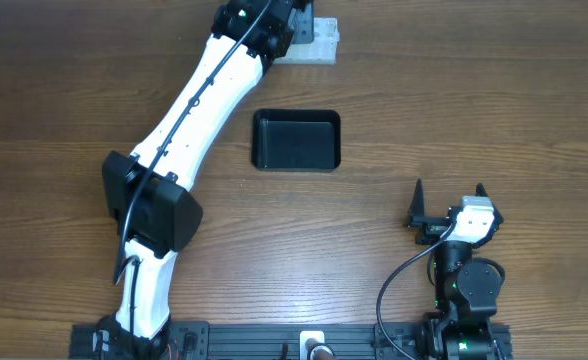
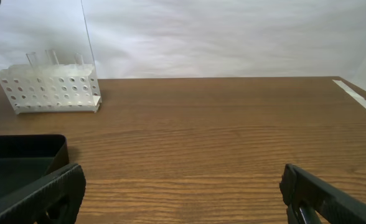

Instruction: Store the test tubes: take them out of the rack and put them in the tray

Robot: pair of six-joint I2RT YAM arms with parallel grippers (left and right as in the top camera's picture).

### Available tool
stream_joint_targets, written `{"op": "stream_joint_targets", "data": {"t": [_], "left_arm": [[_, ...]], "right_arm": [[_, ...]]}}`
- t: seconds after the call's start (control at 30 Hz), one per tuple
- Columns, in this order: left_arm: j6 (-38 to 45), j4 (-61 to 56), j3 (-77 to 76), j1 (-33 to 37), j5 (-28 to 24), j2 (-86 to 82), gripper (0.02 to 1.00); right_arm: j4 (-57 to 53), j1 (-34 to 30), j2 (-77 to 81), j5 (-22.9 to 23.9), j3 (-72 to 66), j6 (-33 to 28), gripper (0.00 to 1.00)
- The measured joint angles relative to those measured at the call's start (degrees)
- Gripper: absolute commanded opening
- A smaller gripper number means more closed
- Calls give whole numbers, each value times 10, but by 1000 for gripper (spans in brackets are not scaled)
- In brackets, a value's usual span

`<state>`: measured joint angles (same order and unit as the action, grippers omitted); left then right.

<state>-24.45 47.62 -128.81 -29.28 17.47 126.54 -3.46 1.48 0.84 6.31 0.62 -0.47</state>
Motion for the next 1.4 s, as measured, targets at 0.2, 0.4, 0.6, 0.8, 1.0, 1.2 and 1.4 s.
{"op": "stream_joint_targets", "data": {"t": [0.2, 0.4, 0.6, 0.8, 1.0, 1.2, 1.4], "left_arm": [[46, -82, -1, 2, 8, 35, 630], [75, -103, -23, 2, 13, 100, 630], [82, -113, -28, 6, 15, 125, 632], [82, -117, -34, 15, 14, 126, 623], [82, -131, -38, 18, 14, 138, 538], [82, -132, -38, 18, 6, 160, 498], [80, -131, -38, 19, 5, 162, 441]], "right_arm": [[0, 0, 0, 0, 0, 0, 991], [0, 0, 0, 0, 0, 0, 991], [0, 0, 0, 0, 0, 0, 991], [0, 0, 0, 0, 0, 0, 991], [0, 0, 0, 0, 0, 0, 993], [0, 0, 0, 0, 0, 0, 993], [0, 0, 0, 0, 0, 0, 993]]}}
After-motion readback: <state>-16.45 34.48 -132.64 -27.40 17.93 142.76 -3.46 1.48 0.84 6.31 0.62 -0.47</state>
